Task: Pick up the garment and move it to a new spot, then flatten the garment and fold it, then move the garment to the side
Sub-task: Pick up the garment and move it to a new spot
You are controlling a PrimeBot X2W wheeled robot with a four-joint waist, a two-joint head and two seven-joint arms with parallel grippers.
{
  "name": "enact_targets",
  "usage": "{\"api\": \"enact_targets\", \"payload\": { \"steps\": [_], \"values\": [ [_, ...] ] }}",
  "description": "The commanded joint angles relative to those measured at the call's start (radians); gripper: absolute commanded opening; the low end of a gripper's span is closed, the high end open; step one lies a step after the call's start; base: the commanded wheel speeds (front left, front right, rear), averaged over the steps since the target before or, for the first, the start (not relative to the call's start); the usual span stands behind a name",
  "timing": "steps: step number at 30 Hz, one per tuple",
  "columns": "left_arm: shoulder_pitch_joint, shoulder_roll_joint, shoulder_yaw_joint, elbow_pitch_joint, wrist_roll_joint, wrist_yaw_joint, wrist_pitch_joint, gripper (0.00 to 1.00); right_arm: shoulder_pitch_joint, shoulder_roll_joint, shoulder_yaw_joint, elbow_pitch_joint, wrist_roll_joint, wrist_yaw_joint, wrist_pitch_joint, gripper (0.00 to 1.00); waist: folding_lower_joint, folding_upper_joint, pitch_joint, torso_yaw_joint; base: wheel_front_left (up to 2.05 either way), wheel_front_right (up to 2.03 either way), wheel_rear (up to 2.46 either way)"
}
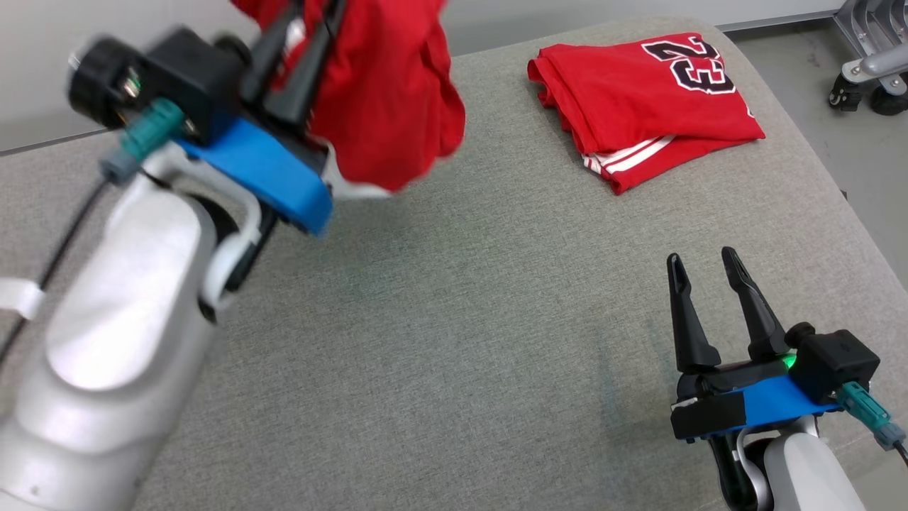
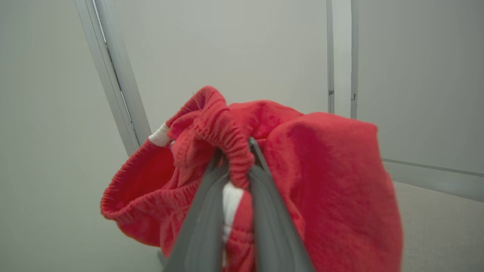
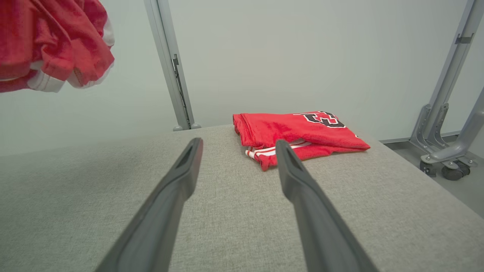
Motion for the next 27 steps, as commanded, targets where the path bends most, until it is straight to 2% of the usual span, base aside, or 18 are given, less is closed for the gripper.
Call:
{"api": "enact_targets", "payload": {
  "steps": [1,8,18,19,20,21,27],
  "values": [
    [0.049,-0.011,-0.013,0.017,-0.008,0.006,-0.017,0.00,-0.017,0.000,0.002,-0.001,0.004,0.000,-0.006,1.00,0.0000,0.0000,0.002,0.004,0.00,0.00,0.00],
    [0.186,-0.063,-0.066,0.104,-0.027,0.015,-0.079,0.00,-0.015,0.000,0.010,-0.001,0.001,0.000,-0.006,1.00,0.0000,0.0000,0.004,0.030,0.00,0.00,0.00],
    [0.321,-0.119,-0.152,0.218,-0.041,0.000,-0.138,0.00,-0.012,0.000,0.013,0.010,-0.017,0.000,-0.006,1.00,0.0000,0.0000,-0.008,0.069,0.00,0.00,0.00],
    [0.329,-0.128,-0.161,0.229,-0.042,-0.001,-0.145,0.10,-0.010,0.000,0.010,0.012,-0.020,0.000,-0.006,1.00,0.0000,0.0000,-0.011,0.075,0.00,0.00,0.00],
    [0.333,-0.134,-0.163,0.239,-0.041,0.000,-0.152,0.90,-0.008,0.000,0.013,0.015,-0.021,0.000,-0.006,1.00,0.0000,0.0000,-0.014,0.080,0.00,0.00,0.00],
    [0.337,-0.140,-0.164,0.248,-0.041,0.004,-0.162,1.00,-0.006,0.000,0.013,0.017,-0.026,0.000,-0.006,1.00,0.0000,0.0000,-0.019,0.086,0.00,0.00,0.00],
    [0.336,-0.165,-0.145,0.259,-0.041,0.025,-0.223,1.00,0.008,0.000,0.012,0.030,-0.039,0.000,-0.006,1.00,0.0000,0.0000,-0.057,0.130,0.00,0.00,0.00]
  ]
}}
